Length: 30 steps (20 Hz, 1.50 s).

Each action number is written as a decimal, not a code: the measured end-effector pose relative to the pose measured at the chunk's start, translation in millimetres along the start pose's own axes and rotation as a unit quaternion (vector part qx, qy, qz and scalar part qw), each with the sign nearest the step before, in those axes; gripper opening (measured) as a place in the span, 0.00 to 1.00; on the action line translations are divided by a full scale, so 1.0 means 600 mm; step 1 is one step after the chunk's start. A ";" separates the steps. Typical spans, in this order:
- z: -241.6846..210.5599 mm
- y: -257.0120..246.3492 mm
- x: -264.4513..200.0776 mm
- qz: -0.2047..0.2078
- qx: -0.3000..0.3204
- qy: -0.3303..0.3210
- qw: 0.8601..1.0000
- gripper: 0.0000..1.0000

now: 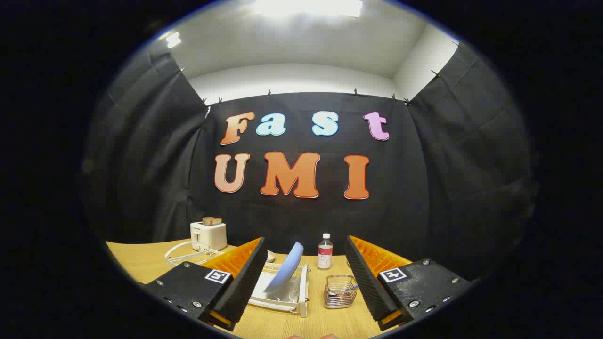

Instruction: Take the plate from the dish rack, then take the spoon from the basket and place it into the plate.

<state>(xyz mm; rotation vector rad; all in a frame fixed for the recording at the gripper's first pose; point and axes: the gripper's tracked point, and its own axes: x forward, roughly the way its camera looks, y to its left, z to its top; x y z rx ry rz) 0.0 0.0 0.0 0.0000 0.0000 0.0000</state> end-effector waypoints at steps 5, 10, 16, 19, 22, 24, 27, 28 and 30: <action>0.006 0.003 -0.004 0.002 -0.002 -0.006 1.000 0.99; 0.006 0.020 -0.005 0.013 -0.002 -0.006 1.000 0.99; 0.008 0.029 0.002 0.021 -0.009 -0.005 1.000 0.99; 0.006 0.028 0.012 0.026 -0.005 0.008 1.000 0.99; -0.003 0.035 0.035 0.045 -0.001 0.035 0.998 0.99; -0.009 0.033 0.059 0.049 0.014 0.059 0.997 0.99; -0.037 0.043 0.089 0.068 0.044 0.112 0.990 0.99; -0.048 0.048 0.098 0.077 0.049 0.130 0.987 0.99; -0.068 0.045 0.119 0.081 0.050 0.164 0.982 0.99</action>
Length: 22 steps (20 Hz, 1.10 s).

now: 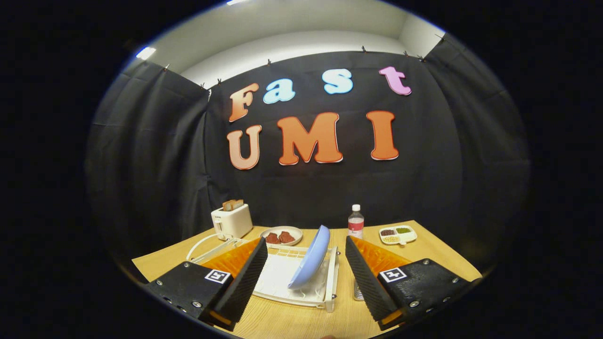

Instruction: Take the plate from the dish rack, then take the spoon from the basket and place it into the plate.

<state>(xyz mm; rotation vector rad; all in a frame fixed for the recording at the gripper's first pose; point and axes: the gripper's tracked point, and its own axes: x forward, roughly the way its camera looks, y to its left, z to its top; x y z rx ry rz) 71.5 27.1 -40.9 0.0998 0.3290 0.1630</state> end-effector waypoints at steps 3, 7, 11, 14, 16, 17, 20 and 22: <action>-0.010 -0.013 0.028 -0.010 -0.010 0.045 0.999 0.99; -0.016 -0.015 0.070 -0.003 0.000 0.113 0.994 0.99; -0.022 -0.011 0.104 0.004 0.020 0.180 0.983 0.97; -0.034 -0.011 0.129 0.003 0.010 0.223 0.975 0.96; -0.046 -0.004 0.143 0.008 0.008 0.252 0.968 0.96; -0.055 0.001 0.148 0.012 0.011 0.267 0.964 0.95; -0.068 -0.003 0.173 0.010 0.016 0.296 0.955 0.93; -0.080 -0.015 0.192 -0.004 0.019 0.315 0.949 0.93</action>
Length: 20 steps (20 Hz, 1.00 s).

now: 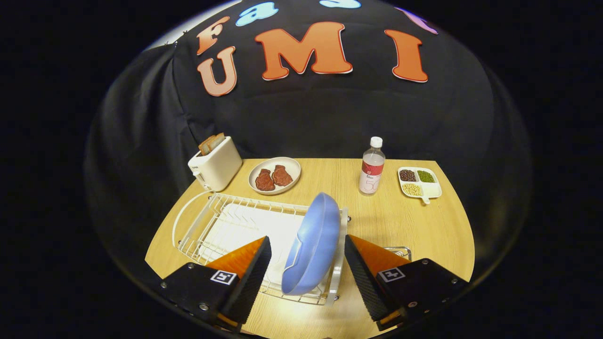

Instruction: Take the plate from the dish rack, then take the spoon from the basket and place it into the plate.

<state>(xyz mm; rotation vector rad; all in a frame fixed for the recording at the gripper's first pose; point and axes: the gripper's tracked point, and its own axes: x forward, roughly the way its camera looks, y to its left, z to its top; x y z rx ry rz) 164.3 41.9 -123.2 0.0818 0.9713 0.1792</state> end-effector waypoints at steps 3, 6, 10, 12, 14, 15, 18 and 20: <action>-0.006 0.007 0.022 0.016 0.020 0.040 0.999 0.88; -0.023 0.013 0.053 0.027 0.041 0.092 0.995 0.85; -0.047 0.008 0.088 0.005 0.038 0.136 0.990 0.77; -0.056 0.007 0.100 -0.006 0.030 0.149 0.988 0.74; -0.063 0.007 0.108 -0.017 0.024 0.158 0.987 0.70; -0.069 0.006 0.112 -0.024 0.021 0.161 0.986 0.64; -0.068 -0.001 0.109 -0.045 0.018 0.164 0.985 0.49; -0.059 -0.008 0.106 -0.058 0.021 0.156 0.986 0.41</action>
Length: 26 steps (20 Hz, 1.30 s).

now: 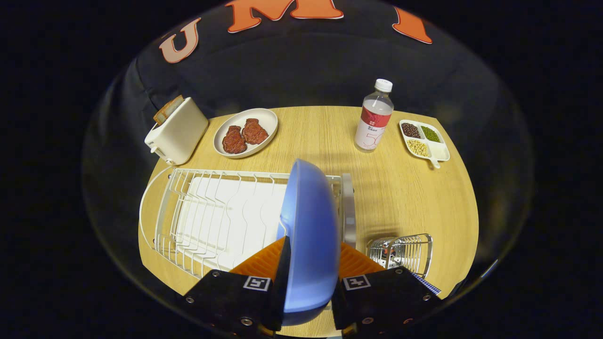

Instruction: Take the plate from the dish rack, then take the spoon from the basket and place it into the plate.

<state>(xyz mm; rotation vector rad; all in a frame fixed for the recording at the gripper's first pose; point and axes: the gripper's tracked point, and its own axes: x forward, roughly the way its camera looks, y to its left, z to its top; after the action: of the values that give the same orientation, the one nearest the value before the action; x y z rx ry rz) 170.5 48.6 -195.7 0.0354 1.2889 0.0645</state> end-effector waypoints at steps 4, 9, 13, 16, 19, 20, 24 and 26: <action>0.030 -0.031 -0.029 -0.043 0.004 -0.028 0.999 0.38; 0.045 -0.039 -0.053 -0.047 0.003 -0.046 0.998 0.35; 0.050 -0.042 -0.062 -0.067 -0.016 -0.054 0.996 0.31; 0.056 -0.034 -0.058 -0.096 -0.059 -0.049 0.992 0.30; 0.069 -0.034 -0.054 -0.142 -0.097 -0.050 0.984 0.26; 0.071 -0.033 -0.055 -0.151 -0.109 -0.050 0.981 0.25; 0.078 -0.017 -0.067 -0.178 -0.141 -0.051 0.973 0.21; 0.092 -0.012 -0.078 -0.190 -0.163 -0.062 0.966 0.21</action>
<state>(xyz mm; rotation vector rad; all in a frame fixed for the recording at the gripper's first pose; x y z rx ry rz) 210.5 38.8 -135.9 -0.4830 1.1272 -0.0556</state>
